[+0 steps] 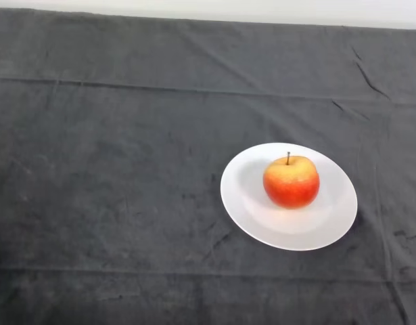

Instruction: Move the apple to the plate

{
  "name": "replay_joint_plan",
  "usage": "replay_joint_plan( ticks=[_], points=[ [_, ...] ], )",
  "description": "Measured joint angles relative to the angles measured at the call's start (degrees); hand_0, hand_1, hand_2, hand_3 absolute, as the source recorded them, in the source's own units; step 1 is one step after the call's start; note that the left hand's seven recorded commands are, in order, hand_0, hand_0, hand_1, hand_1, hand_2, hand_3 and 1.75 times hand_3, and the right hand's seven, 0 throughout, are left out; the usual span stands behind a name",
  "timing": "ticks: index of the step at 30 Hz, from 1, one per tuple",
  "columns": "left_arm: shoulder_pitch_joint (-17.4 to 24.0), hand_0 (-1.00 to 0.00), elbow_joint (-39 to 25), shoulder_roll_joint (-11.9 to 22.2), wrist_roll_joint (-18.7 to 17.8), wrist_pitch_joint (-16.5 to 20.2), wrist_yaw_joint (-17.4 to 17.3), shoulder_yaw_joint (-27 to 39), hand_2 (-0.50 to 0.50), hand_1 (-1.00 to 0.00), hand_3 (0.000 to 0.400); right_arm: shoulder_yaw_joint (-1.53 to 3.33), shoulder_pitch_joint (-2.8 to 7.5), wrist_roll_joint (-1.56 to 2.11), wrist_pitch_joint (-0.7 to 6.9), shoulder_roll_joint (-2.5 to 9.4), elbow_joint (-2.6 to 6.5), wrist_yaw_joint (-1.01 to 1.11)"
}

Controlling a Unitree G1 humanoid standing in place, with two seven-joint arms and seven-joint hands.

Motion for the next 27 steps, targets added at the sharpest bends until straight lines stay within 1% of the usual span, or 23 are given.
replay_joint_plan(
  ticks=[9,27],
  points=[
    [0.0,0.0,0.0,0.0,0.76,0.0,-0.1,0.16,0.0,0.0,0.0,0.0,0.0,0.0,0.0,0.0,-0.01,0.0],
    [0.0,0.0,0.0,0.0,0.87,0.05,-1.05,0.43,0.0,0.0,0.0,0.0,0.01,0.0,0.0,0.01,-0.02,0.0]
  ],
)
